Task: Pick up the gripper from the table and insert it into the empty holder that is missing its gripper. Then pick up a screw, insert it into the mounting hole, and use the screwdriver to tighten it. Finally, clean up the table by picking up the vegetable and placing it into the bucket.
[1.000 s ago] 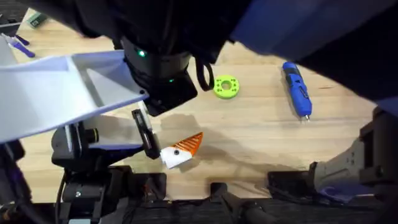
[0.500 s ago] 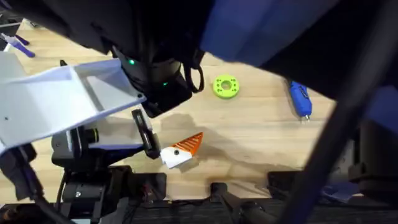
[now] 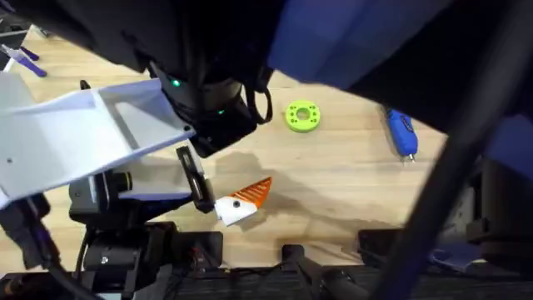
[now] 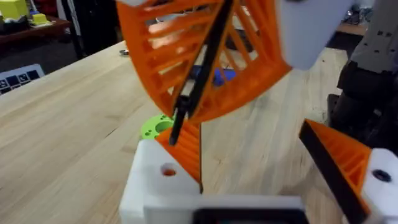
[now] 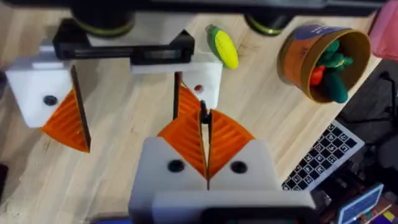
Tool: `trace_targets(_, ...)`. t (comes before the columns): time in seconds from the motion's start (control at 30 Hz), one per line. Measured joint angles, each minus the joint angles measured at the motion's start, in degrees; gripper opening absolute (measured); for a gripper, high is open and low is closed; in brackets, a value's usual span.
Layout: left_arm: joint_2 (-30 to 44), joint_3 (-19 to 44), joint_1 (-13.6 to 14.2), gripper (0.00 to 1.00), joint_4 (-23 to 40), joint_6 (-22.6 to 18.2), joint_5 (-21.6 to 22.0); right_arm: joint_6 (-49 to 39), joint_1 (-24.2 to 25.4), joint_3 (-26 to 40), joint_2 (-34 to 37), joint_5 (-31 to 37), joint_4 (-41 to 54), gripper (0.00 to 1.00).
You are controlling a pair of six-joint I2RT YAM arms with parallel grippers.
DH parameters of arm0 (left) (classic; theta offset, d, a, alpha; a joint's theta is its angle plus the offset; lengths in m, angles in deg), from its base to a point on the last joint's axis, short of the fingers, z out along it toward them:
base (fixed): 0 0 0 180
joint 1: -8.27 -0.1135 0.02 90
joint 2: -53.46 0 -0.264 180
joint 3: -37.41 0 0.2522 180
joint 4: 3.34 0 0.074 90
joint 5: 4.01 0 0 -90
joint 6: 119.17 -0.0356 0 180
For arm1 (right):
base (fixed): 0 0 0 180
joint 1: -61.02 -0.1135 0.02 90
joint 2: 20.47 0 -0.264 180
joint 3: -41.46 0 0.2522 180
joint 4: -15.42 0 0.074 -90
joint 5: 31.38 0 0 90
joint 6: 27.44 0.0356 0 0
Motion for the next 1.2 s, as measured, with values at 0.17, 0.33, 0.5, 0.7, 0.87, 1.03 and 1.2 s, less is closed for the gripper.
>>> trace_targets(0.17, -0.02, 0.00, 0.00, 0.985, 0.00, 0.00, 0.00, 0.00, 0.00, 0.00, 0.42, 0.00, -0.16, 0.006)
trace_targets(0.33, 0.00, 0.00, 0.00, 0.985, 0.00, 0.00, 0.00, 0.00, 0.00, 0.00, 0.75, 0.00, -0.35, 0.006)
trace_targets(0.5, -0.01, 0.00, 0.00, 0.986, 0.00, 0.00, 0.00, 0.00, 0.00, 0.00, 0.76, -0.03, -0.39, 0.006)
trace_targets(0.7, -0.01, 0.00, 0.00, 0.985, 0.00, 0.00, 0.00, 0.00, 0.00, 0.00, 0.75, -1.18, -0.28, 0.006)
trace_targets(0.87, -0.02, 0.00, 0.00, 0.985, 0.00, 0.00, 0.00, 0.00, 0.00, 0.00, 0.77, -1.53, -0.15, 0.006)
trace_targets(1.03, -0.01, 0.00, 0.00, 0.985, 0.00, 0.00, 0.00, 0.00, 0.00, 0.00, 0.77, -1.55, -0.13, 0.006)
trace_targets(1.2, -0.02, 0.00, 0.00, 0.985, 0.00, 0.00, 0.00, 0.00, 0.39, 0.00, 1.25, -1.57, -0.15, 0.006)
